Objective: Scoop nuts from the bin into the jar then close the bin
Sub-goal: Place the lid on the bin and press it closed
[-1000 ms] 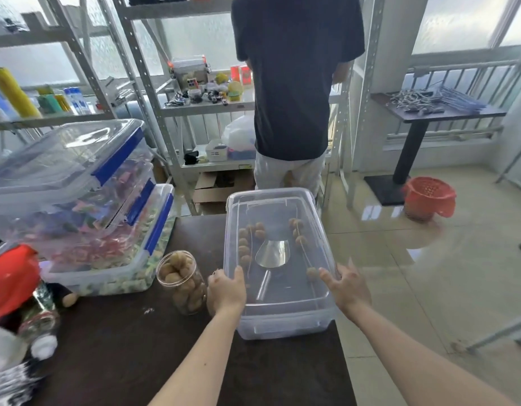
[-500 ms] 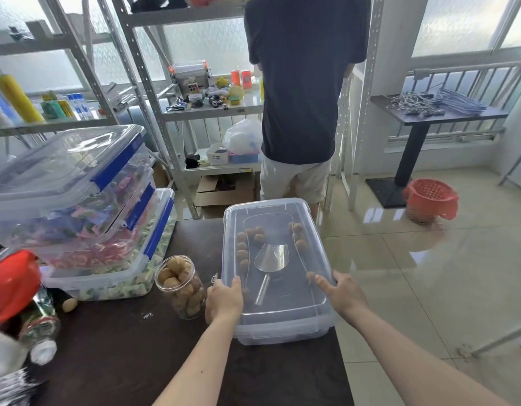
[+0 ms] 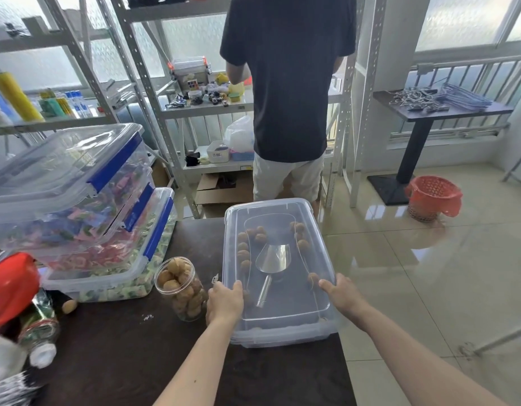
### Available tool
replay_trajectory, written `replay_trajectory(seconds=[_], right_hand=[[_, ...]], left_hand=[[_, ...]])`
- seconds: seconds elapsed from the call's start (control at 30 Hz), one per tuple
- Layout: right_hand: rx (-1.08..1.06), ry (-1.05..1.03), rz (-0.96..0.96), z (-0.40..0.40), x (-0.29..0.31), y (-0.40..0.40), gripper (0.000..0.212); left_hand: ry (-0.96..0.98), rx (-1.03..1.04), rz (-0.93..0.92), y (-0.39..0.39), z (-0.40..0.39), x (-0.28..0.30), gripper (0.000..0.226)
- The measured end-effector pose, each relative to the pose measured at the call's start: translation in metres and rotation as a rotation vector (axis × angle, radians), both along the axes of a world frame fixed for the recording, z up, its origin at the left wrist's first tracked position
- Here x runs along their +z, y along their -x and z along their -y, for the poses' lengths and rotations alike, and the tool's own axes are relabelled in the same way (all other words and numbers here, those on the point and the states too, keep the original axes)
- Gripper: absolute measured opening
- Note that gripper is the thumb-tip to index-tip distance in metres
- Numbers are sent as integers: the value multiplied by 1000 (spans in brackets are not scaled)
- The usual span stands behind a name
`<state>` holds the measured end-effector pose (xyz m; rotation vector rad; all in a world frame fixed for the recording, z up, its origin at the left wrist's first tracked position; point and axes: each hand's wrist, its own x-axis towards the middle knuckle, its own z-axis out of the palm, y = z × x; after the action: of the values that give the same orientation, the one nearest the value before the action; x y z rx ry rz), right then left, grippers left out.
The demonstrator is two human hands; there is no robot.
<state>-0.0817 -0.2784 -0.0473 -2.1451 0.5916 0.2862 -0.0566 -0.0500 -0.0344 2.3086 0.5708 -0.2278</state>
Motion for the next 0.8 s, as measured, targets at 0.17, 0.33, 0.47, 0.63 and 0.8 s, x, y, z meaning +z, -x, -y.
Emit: replay_trajectory(seconds=[0.17,0.33,0.47,0.63,0.8], right_hand=[[0,19,5,-4,0,1,56],[-28,107,-35,0,7,-3,71],[-202,-373,-14,6,6,-8,95],[-226,-348,15,14,6,-13,97],[-205,-325,59,7,8,-17,41]], left_hand=[[-82,-42,-39,0,1,-3,58],[8,-9,-40,-10,-8,-2,69],[404,143,-93,-15,-13,-4,91],[370,178,4,-18,-18,-3,77],[264,109,61,-23,-15,2,53]])
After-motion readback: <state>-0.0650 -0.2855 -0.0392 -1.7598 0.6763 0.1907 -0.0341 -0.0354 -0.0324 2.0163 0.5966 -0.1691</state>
